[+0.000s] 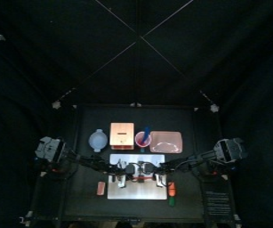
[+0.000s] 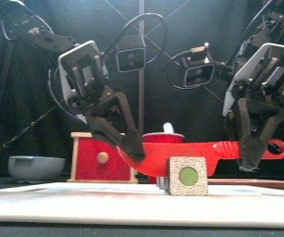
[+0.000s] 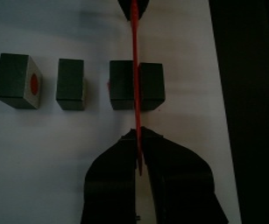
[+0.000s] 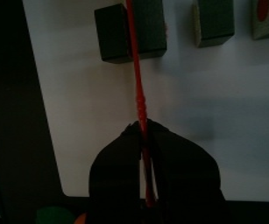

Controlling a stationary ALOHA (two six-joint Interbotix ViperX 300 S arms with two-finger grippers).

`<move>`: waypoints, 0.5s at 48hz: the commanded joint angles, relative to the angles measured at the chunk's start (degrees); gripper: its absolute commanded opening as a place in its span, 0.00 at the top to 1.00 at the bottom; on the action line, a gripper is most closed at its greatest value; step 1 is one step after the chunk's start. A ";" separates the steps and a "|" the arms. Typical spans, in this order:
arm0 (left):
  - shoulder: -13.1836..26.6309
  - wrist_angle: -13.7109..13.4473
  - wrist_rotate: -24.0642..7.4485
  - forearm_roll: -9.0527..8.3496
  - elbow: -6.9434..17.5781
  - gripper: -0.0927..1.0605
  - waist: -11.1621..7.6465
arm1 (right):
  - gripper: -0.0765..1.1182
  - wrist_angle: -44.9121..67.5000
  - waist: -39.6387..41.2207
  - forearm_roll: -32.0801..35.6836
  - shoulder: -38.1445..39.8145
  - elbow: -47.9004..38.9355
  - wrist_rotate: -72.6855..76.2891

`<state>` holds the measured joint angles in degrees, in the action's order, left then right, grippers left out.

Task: Place sushi on board then cut the sushi with the knife then place the pieces on the plate
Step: Cut the sushi into 4 pieces

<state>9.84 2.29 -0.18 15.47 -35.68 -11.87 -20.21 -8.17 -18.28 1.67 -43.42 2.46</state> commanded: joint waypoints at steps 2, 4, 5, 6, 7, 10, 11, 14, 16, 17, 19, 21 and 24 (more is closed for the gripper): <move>-0.53 0.26 0.09 0.79 0.70 0.54 -0.53 | 0.65 0.00 -0.70 -0.97 0.79 0.62 0.18; -0.53 0.26 0.09 1.05 0.70 0.54 -0.62 | 0.65 -0.09 -0.88 -1.23 0.79 0.70 0.18; -0.53 0.26 0.09 1.23 0.70 0.54 -0.70 | 0.65 -0.09 -1.05 -1.32 0.79 0.70 0.18; -0.53 0.26 0.09 1.41 0.70 0.54 -0.79 | 0.65 -0.09 -1.14 -1.49 0.79 0.79 0.18; -0.53 0.18 0.09 1.49 0.70 0.54 -0.88 | 0.65 0.00 -1.23 -1.58 0.70 0.70 0.18; -0.35 0.26 0.09 1.93 0.62 0.54 -1.05 | 0.65 0.09 -1.49 -1.85 0.62 0.62 0.18; -0.26 0.26 0.09 2.02 0.70 0.54 -1.14 | 0.65 0.18 -1.58 -2.02 0.53 0.62 0.18; 0.00 0.18 0.09 2.29 0.70 0.54 -1.23 | 0.65 0.26 -1.58 -2.02 0.18 0.70 0.18; 0.18 0.26 0.09 2.29 0.70 0.54 -1.32 | 0.65 0.35 -1.58 -2.11 0.00 0.79 0.18; 0.26 0.18 0.09 2.29 0.70 0.54 -1.23 | 0.65 0.35 -1.67 -2.02 -0.18 0.79 0.18; 0.62 0.26 0.09 2.29 0.70 0.54 -1.23 | 0.65 0.44 -1.58 -1.93 -0.44 0.88 0.18; 0.97 0.26 0.09 2.29 0.70 0.54 -1.23 | 0.65 0.44 -1.67 -1.93 -0.88 0.88 0.18; 1.32 0.18 0.09 2.29 0.79 0.54 -1.23 | 0.65 0.44 -1.67 -2.02 -1.32 0.88 0.18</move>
<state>11.34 2.37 -0.18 17.58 -35.77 -12.92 -19.78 -9.93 -20.04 -0.26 -43.33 2.55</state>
